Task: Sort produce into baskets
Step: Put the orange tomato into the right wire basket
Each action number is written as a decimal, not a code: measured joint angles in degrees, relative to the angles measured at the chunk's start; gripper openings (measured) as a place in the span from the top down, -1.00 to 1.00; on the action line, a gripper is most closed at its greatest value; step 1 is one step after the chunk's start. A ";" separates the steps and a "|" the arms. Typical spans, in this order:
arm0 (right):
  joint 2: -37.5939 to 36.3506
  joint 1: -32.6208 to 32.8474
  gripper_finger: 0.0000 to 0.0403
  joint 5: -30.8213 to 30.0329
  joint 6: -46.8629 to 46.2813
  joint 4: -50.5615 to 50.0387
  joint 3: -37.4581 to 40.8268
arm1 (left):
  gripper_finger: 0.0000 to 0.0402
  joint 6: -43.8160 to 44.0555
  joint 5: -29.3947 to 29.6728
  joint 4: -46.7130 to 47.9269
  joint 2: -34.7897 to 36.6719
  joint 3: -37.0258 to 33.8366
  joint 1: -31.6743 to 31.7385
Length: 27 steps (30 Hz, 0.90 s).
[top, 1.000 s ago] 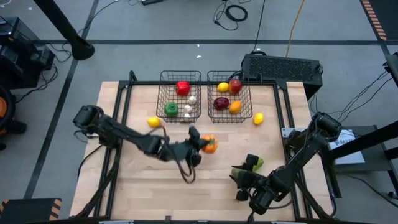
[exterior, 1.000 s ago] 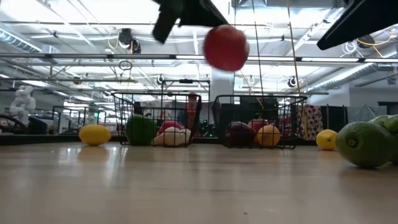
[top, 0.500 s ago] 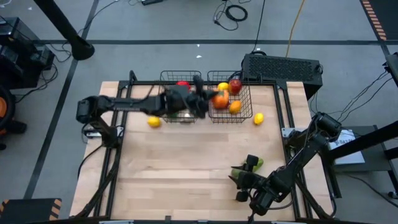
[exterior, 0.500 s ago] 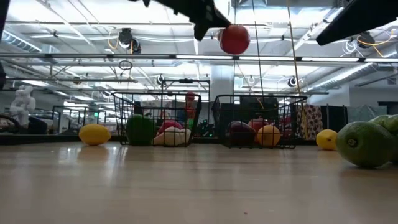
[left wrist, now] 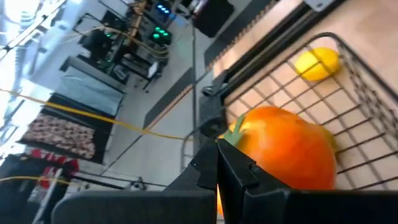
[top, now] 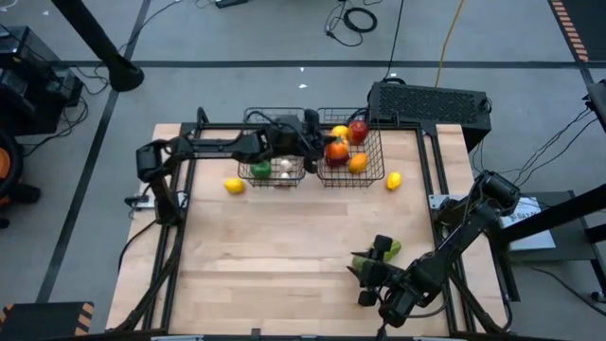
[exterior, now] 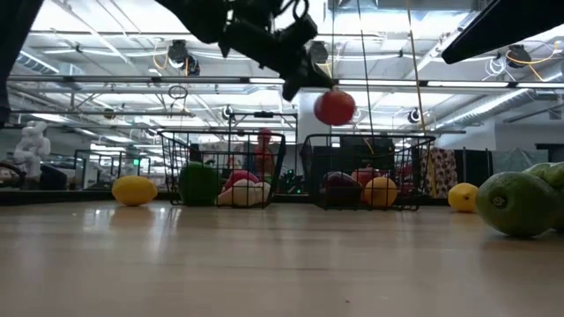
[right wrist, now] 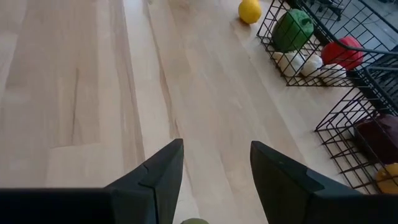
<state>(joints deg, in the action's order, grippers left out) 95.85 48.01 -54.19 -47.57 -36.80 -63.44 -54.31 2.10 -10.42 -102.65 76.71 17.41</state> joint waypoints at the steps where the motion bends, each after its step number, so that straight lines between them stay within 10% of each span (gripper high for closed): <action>1: 0.00 0.00 0.12 0.02 0.00 0.00 0.00 | 1.00 0.02 -0.01 -0.39 -0.73 0.00 -0.25; 27: -0.06 1.62 0.12 0.31 0.31 -0.76 -0.02 | 0.89 5.98 -1.98 1.73 -11.39 0.00 -2.65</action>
<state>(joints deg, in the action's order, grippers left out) 95.79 49.63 -53.88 -47.27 -37.56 -63.46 -48.34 0.12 -8.69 -114.04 76.71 14.76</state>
